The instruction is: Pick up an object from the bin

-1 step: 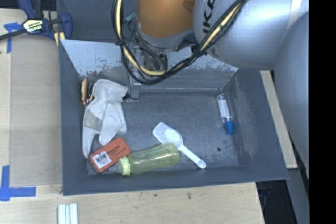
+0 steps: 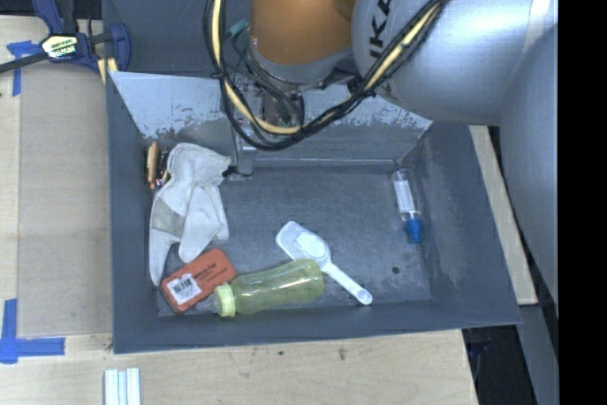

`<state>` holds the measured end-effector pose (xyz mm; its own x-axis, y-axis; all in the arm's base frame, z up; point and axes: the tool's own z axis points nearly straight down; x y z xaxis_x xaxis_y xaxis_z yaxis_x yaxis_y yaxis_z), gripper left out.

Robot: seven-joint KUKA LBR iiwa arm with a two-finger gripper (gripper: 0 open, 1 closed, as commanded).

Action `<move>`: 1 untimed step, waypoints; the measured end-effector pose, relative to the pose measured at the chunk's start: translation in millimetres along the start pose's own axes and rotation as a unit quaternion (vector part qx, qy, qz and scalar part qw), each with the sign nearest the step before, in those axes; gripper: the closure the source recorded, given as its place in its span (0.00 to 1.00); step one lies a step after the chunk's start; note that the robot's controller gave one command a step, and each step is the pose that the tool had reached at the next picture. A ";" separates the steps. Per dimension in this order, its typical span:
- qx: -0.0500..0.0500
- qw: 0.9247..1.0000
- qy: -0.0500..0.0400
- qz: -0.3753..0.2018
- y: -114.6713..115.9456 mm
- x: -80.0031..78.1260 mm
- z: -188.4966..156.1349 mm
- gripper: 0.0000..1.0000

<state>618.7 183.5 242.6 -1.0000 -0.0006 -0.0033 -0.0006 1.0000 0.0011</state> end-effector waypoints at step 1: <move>-0.001 1.000 -0.003 -0.012 16.2 -2.1 58.8 0.00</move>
Offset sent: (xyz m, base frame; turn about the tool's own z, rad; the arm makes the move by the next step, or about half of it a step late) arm -0.0052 0.0389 -0.0936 -0.2902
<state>621.0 199.8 183.8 -0.9997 -0.0238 -0.0088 -0.0239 0.9997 0.0024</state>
